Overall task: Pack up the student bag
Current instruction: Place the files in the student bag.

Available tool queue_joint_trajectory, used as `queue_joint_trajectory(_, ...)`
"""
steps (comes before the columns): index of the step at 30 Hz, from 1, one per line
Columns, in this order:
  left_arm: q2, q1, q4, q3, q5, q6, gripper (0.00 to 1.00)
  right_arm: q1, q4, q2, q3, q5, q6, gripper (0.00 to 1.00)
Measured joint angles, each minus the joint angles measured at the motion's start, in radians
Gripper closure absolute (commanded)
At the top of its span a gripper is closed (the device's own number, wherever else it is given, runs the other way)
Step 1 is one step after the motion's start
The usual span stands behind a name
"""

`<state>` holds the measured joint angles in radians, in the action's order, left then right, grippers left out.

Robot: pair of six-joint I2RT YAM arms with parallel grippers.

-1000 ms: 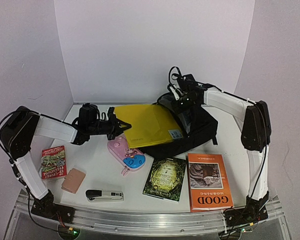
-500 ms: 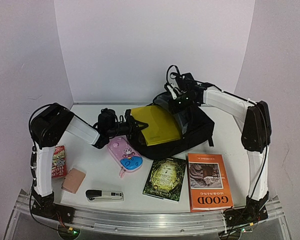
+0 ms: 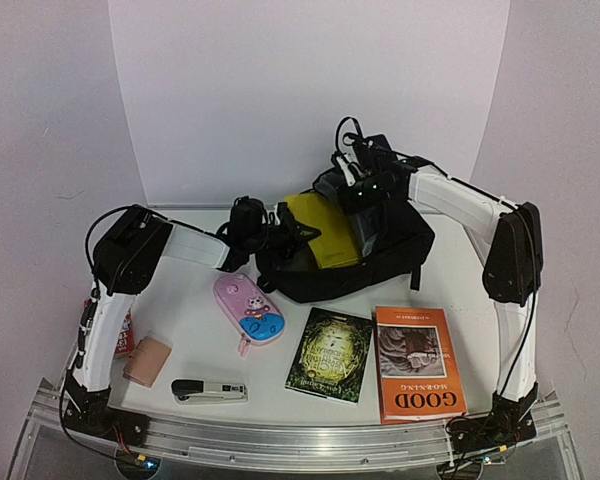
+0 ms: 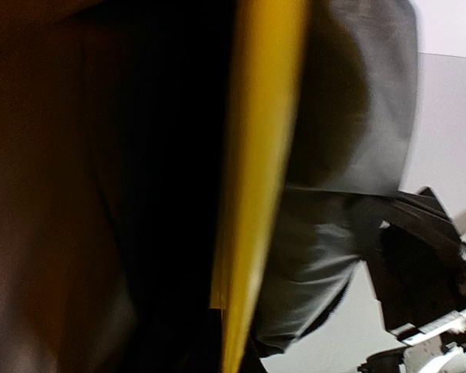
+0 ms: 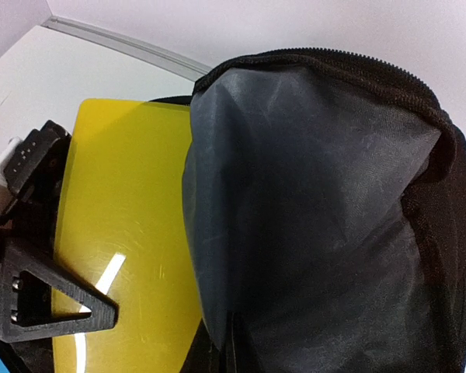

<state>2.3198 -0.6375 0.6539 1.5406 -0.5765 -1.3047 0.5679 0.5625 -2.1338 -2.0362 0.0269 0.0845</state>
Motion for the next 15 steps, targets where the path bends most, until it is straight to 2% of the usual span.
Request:
queue_joint_trajectory(1, 0.01, -0.001, -0.035, 0.023, 0.006, 0.011, 0.91, -0.001, 0.0, 0.0, -0.002, -0.007, 0.004, 1.0)
queue_joint_trajectory(6, 0.039, -0.002, -0.274, 0.133, 0.059, 0.097, 0.56, -0.008, 0.009, -0.022, -0.02, -0.045, 0.03, 1.0)
queue_joint_trajectory(9, 0.04, 0.0, -0.445, 0.197, 0.111, 0.16, 0.39, -0.022, 0.017, -0.048, -0.036, -0.061, 0.035, 1.0)
queue_joint_trajectory(13, 0.04, 0.003, -0.688, 0.312, 0.183, 0.255, 0.08, -0.048, 0.011, -0.086, -0.061, -0.065, 0.037, 1.0)
queue_joint_trajectory(15, 0.04, 0.004, -0.787, 0.372, 0.22, 0.309, 0.02, -0.067, 0.004, -0.094, -0.065, -0.065, 0.037, 1.0)
